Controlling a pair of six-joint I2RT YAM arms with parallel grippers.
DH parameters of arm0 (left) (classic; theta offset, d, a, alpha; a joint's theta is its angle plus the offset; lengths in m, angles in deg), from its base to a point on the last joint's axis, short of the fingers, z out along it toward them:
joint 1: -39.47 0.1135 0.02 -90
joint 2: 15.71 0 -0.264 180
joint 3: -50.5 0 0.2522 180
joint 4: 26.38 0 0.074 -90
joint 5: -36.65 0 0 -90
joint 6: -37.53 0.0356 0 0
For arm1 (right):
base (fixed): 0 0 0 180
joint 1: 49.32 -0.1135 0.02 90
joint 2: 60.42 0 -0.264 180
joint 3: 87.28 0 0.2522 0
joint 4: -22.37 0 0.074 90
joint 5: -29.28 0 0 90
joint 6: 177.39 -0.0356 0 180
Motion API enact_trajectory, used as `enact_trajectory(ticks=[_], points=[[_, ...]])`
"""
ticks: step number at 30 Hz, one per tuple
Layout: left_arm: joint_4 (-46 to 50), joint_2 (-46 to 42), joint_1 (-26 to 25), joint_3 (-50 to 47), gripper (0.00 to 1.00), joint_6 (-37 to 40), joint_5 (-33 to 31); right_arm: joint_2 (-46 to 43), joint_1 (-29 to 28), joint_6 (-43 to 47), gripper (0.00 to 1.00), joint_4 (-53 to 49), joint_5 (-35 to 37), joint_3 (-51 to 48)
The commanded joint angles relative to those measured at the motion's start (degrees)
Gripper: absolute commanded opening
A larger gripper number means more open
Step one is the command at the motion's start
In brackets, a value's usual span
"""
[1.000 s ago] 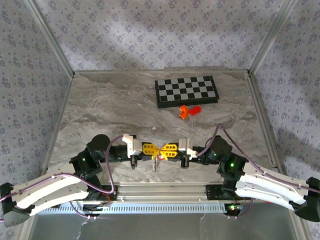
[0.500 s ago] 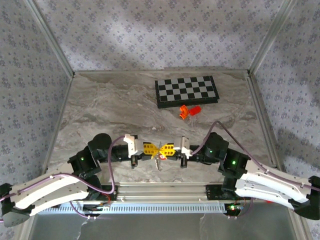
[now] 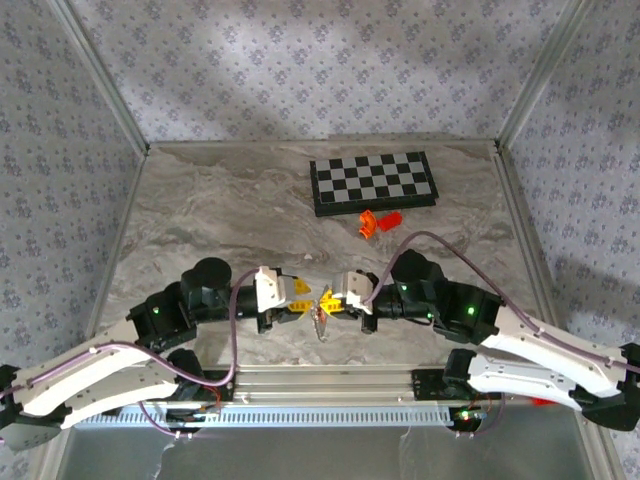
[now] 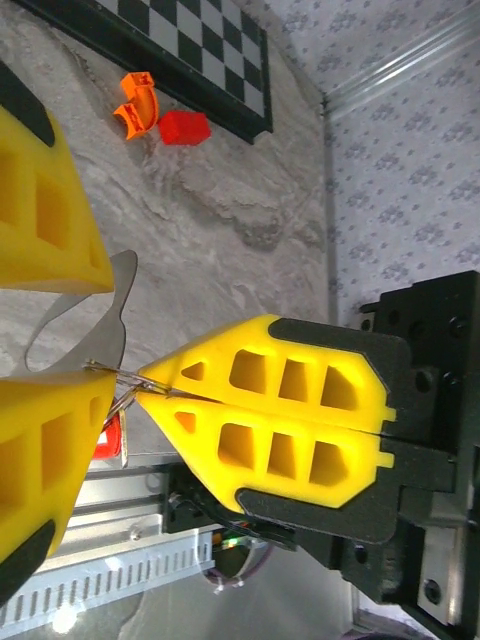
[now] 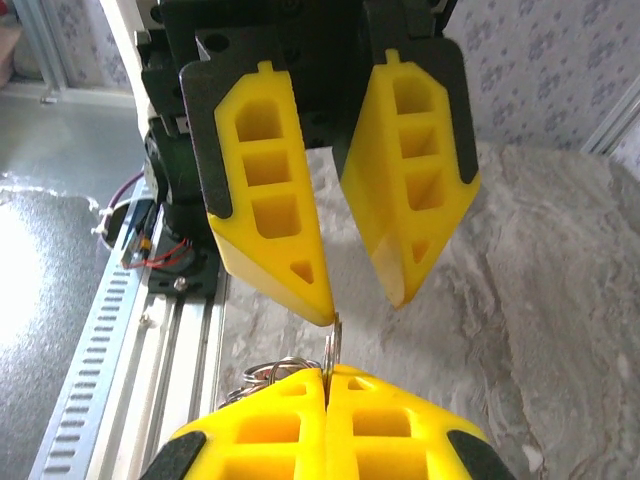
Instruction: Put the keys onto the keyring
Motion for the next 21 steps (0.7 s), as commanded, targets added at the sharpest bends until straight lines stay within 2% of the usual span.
enact_trajectory(ticks=[1, 10, 21], points=[[2.7, 0.9, -0.2, 3.3, 0.26, 1.4, 0.7, 0.4, -0.2, 1.3, 0.00, -5.0, -0.2, 3.6], [3.3, 3.9, -0.2, 4.9, 0.24, 1.7, 3.9, 2.5, 0.5, 0.4, 0.00, -7.1, -1.6, 5.2], [2.9, 6.3, -0.2, 5.4, 0.13, 1.9, 4.7, 3.0, 1.0, -0.1, 0.00, -5.8, -2.6, 5.2]])
